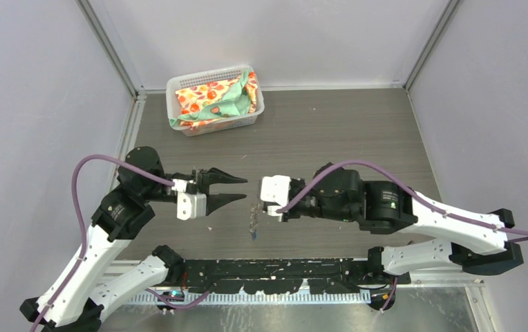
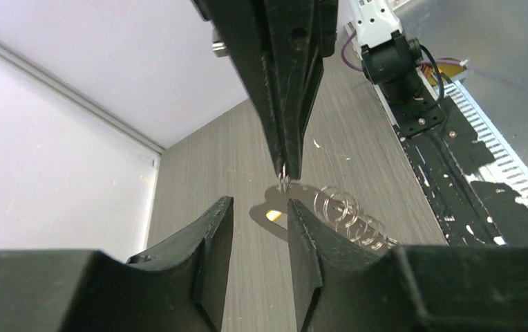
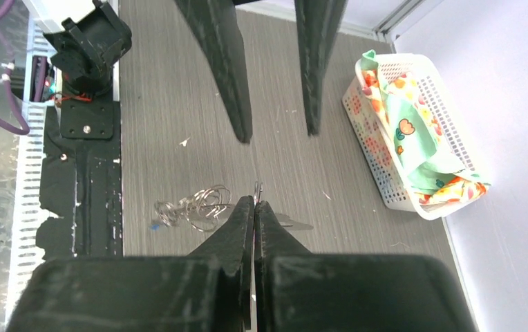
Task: Put the keys on the keyring
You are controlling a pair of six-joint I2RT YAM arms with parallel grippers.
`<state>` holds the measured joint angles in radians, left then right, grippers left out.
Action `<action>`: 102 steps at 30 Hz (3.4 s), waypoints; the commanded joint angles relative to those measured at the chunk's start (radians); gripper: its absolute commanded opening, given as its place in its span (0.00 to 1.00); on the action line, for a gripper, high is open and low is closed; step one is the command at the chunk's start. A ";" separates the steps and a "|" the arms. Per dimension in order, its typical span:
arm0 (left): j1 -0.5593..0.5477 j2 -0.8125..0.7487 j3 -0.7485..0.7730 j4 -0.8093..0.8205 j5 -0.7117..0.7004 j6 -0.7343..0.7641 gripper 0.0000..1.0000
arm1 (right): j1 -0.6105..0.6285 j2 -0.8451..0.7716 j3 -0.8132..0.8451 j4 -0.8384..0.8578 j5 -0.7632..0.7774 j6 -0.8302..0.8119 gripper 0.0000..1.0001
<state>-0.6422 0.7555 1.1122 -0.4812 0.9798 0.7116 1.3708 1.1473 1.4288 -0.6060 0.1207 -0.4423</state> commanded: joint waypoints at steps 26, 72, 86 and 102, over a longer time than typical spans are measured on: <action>-0.004 0.003 -0.024 0.177 0.082 -0.433 0.21 | 0.001 -0.163 -0.203 0.443 -0.107 0.068 0.01; -0.004 -0.077 -0.037 0.020 0.217 0.299 0.00 | 0.002 -0.297 -0.169 0.259 -0.014 0.107 0.48; -0.004 -0.058 0.025 0.000 0.261 0.430 0.00 | 0.001 -0.303 -0.174 0.210 0.018 0.121 0.45; -0.005 0.034 0.083 -0.209 0.108 0.318 0.00 | 0.001 -0.103 -0.013 0.082 -0.059 0.122 0.44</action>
<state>-0.6460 0.7498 1.1488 -0.5694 1.1667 1.0580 1.3682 0.9638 1.3281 -0.4671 0.0948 -0.3298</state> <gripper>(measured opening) 0.010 0.440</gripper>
